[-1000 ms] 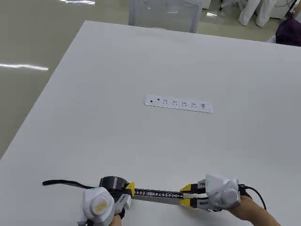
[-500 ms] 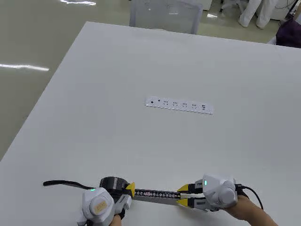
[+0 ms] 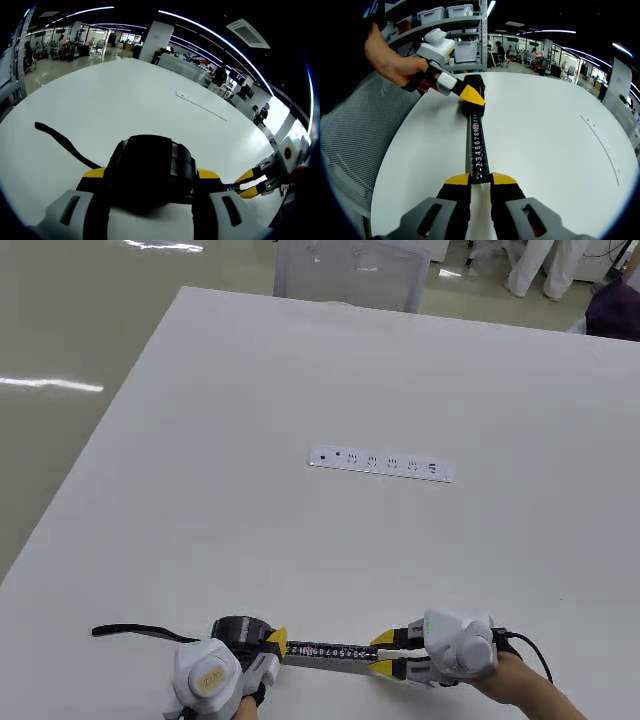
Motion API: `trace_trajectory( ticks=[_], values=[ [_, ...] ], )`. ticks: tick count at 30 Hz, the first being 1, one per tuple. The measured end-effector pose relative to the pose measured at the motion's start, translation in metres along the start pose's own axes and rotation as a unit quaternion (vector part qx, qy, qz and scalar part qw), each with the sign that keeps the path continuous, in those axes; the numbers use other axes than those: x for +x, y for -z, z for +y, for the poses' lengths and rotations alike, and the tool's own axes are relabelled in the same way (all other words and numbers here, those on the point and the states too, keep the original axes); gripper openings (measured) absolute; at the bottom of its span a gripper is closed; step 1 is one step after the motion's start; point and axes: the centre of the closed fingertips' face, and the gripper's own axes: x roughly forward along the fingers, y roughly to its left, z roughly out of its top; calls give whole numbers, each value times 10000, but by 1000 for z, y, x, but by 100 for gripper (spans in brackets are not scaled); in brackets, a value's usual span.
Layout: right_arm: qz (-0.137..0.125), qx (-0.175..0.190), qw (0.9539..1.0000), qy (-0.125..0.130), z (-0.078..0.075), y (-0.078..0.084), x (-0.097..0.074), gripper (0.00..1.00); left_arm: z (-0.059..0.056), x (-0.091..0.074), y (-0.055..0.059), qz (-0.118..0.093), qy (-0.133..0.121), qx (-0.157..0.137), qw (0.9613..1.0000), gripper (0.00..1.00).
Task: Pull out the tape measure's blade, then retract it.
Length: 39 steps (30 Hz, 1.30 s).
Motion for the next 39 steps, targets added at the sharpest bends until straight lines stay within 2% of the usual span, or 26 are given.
trace_trajectory(
  ticks=[39],
  values=[
    [-103,-63,9999,-111,1,-21,24,12,1,0,-1,12,23,-96,10000,64]
  ],
)
